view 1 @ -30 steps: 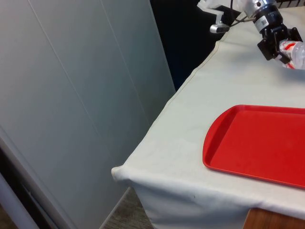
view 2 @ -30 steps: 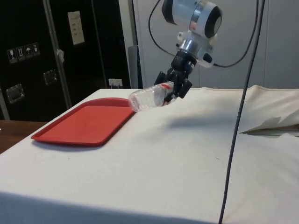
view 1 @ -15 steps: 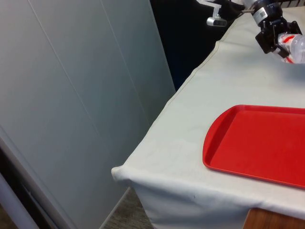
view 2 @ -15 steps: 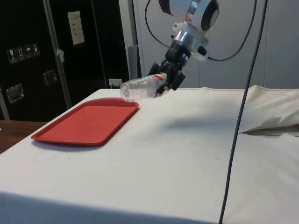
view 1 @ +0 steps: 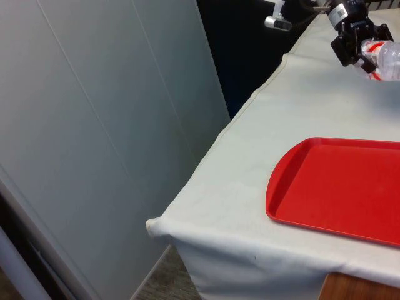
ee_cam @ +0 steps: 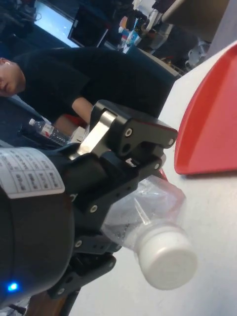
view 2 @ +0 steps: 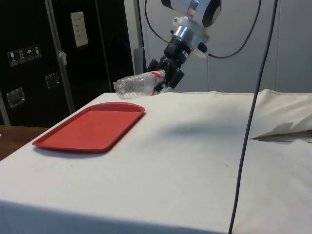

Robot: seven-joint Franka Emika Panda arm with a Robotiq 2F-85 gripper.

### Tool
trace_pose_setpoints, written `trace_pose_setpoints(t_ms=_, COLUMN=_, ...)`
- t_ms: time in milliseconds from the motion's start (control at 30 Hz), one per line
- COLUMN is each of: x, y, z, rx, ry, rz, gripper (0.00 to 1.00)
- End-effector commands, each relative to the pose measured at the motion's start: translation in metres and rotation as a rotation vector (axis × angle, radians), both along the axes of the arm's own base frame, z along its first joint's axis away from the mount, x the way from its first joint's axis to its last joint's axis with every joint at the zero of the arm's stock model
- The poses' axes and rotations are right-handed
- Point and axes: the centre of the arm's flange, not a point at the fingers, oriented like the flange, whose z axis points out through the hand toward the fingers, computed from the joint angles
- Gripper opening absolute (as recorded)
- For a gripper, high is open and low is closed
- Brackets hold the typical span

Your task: Place the bottle upright on the tray.

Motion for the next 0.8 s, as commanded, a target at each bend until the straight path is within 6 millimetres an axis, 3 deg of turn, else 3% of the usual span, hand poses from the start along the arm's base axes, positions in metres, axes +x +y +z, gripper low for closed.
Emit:
trace_pose_setpoints(t_ms=0, x=0.003, y=0.001, z=0.001, rx=-0.01, ry=0.008, rz=-0.002, gripper=0.0)
trace_pose_setpoints(t_ms=400, x=0.021, y=0.0, z=0.011, rx=-0.037, ry=-0.021, rz=0.017, gripper=0.0)
trace_pose_setpoints(t_ms=767, x=0.052, y=0.001, z=0.016, rx=-0.104, ry=-0.032, rz=0.026, gripper=0.0)
